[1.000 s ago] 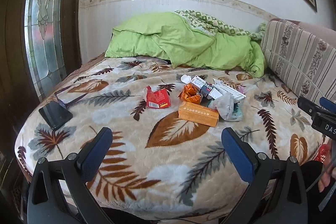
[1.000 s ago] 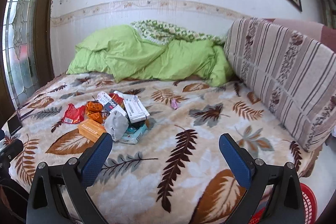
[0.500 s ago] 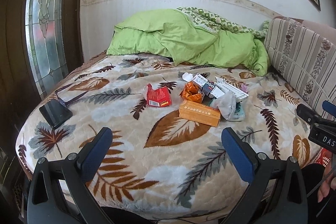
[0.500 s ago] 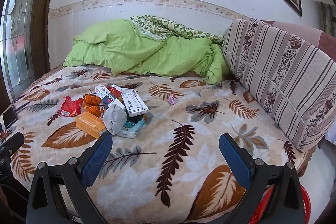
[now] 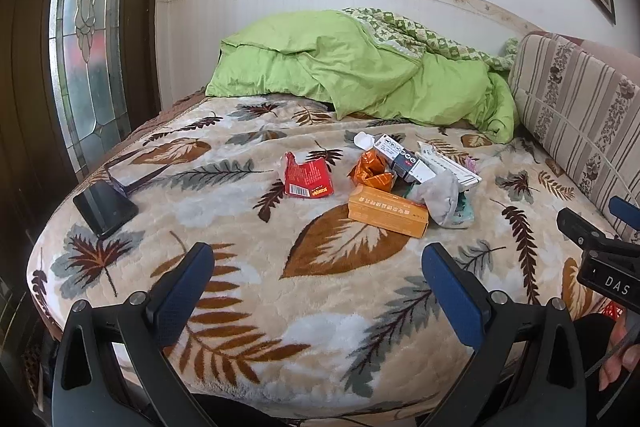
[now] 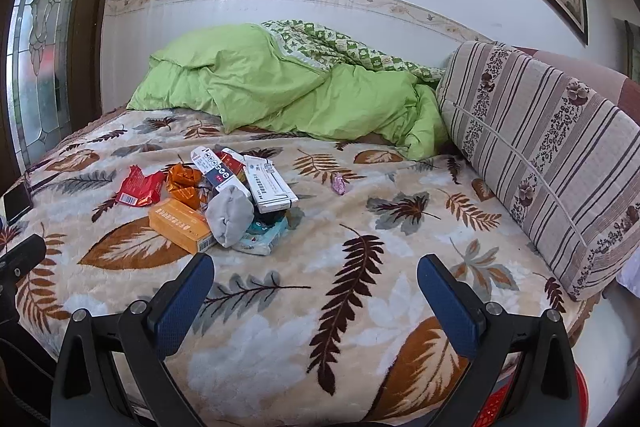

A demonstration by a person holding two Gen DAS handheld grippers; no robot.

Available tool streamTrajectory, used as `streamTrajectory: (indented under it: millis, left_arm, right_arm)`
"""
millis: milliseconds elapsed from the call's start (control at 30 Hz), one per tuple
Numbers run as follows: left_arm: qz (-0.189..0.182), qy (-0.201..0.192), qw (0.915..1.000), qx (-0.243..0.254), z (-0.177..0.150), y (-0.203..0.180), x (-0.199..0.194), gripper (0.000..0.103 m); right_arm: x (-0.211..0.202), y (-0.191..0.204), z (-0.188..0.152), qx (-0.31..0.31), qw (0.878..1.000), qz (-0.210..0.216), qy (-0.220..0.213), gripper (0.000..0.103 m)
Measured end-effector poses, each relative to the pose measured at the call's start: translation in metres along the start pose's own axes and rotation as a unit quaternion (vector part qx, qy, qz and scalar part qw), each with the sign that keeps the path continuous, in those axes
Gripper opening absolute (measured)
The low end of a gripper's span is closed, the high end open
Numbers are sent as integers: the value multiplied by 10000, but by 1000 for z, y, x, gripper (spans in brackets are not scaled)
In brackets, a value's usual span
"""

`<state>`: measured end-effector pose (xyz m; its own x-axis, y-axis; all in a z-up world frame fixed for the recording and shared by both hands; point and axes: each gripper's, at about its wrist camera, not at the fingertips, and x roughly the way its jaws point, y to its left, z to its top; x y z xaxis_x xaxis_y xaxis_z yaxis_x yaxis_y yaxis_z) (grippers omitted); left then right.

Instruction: Collect trash

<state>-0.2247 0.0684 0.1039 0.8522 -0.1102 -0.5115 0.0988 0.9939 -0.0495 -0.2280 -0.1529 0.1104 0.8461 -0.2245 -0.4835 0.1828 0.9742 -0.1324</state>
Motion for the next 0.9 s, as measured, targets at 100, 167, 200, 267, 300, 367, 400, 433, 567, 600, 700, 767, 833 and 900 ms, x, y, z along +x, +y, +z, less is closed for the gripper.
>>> streamTrajectory:
  millis: [100,167,200,267,300,367,400,433,567,600,700,767,833,900]
  left_arm:
    - [-51,62,9999,-78,0,2,4,103]
    - [-65,106,9999,-107,0,2,8,103]
    - [-81,124,9998,-112,0,1,9,103]
    - [-100,140,9998,-114,0,-1,11,103]
    - [-103,142,9998,-117,-1,-1,11,103]
    - [-115,161,9998,-102,0,-2,12,103]
    - [-108,171,9998,-86,-1,-3,12,103]
    - [-107,174,9998,-71,-1,-4,13,103]
    - [-86,169,9998,-21,-1,-6,12,103]
    - [-86,168,9998,-22,-1,-6,12,103]
    - [-64,163,9998,-10,-2,-6,11,103]
    - [-61,160,9999,-15,-2,-6,11,103]
    - [-72,168,9998,-14,-2,-6,11,103]
    - [-70,169,9998,-1,-2,-5,11,103]
  right_arm:
    - [3,-1,0,-1,10000,-14,49,102]
    - [6,-2,0,15,9999,-27,100,102]
    - [7,-3,0,21,9999,-40,119,102]
    - [8,-6,-1,33,9999,-43,150,102]
    - [9,-7,-1,39,9998,-46,166,102]
    - [9,-9,-1,61,9998,-52,177,102]
    - [8,-10,-1,70,9998,-43,182,102]
    - [8,-10,-1,77,9998,-52,184,102]
    - [9,-11,0,94,9998,-49,194,102]
    - [9,-12,0,102,9997,-42,199,102]
    - [10,-12,-1,125,9997,-27,219,102]
    - [10,-12,-1,125,9997,-19,221,102]
    - [9,-12,-1,129,9997,-24,219,102]
    - [10,-12,-1,126,9997,-13,229,102]
